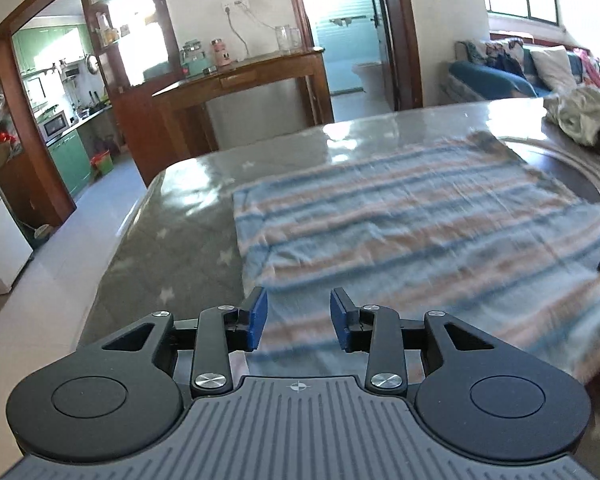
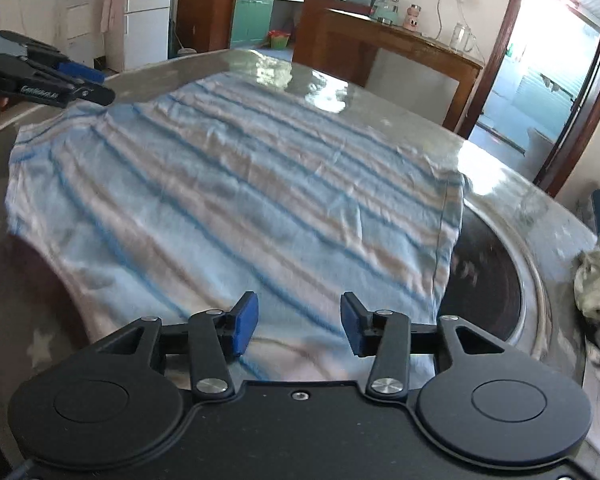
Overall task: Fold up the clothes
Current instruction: 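Open both grippers and release the hem onto the table, then grasp one shirt side with the right gripper and fold it toward the middle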
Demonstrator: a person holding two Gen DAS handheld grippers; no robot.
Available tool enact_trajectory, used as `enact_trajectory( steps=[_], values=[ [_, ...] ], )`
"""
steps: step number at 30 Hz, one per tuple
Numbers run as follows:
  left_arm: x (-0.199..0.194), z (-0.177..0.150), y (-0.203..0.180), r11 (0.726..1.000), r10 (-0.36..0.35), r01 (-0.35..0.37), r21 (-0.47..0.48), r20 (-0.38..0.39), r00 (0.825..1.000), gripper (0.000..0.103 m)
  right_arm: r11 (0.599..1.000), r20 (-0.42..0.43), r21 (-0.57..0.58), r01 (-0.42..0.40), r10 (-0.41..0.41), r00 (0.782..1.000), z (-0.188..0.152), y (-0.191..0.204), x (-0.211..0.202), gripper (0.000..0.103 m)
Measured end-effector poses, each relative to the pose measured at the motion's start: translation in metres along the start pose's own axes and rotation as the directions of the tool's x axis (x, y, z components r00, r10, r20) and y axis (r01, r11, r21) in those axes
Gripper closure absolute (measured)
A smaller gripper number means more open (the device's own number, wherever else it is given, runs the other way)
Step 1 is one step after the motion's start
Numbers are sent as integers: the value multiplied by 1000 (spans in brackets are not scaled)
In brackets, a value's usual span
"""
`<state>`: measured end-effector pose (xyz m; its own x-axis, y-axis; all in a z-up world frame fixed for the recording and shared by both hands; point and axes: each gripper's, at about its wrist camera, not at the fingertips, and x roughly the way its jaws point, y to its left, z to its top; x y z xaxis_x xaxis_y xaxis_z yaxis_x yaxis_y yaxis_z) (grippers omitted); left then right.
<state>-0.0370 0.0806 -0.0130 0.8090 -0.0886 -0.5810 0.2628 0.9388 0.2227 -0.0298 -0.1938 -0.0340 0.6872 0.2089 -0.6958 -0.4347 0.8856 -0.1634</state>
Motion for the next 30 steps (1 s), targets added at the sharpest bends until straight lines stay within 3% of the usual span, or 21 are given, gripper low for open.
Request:
enact_trajectory(
  steps=[6, 11, 15, 22, 23, 25, 28, 30],
  values=[
    [-17, -14, -12, 999, -28, 28, 25, 12, 1000, 66, 993, 24, 111, 48, -51, 998, -22, -21, -40, 51],
    [-27, -23, -32, 995, -83, 81, 66, 21, 996, 65, 964, -37, 210, 161, -156, 987, -52, -49, -58, 50],
    [-31, -30, -43, 992, -87, 84, 97, 22, 996, 65, 930, -75, 317, 185, -169, 983, -72, -65, -60, 50],
    [-31, -39, -49, 992, -79, 80, 99, -7, 997, 64, 911, -77, 375, 174, -156, 985, -90, -59, -55, 51],
    [-30, -39, -49, 992, -77, 78, 99, -12, 997, 64, 910, -76, 375, 175, -158, 984, -90, -59, -55, 54],
    [-30, -41, -50, 992, -76, 77, 102, -17, 997, 64, 909, -73, 377, 177, -162, 984, -90, -58, -55, 73],
    [-26, -44, -54, 991, -73, 76, 112, -30, 997, 64, 908, -76, 377, 182, -165, 983, -88, -61, -61, 94],
    [-23, -47, -56, 990, -73, 77, 122, -40, 997, 64, 910, -78, 364, 200, -185, 980, -88, -63, -64, 94]
  ],
)
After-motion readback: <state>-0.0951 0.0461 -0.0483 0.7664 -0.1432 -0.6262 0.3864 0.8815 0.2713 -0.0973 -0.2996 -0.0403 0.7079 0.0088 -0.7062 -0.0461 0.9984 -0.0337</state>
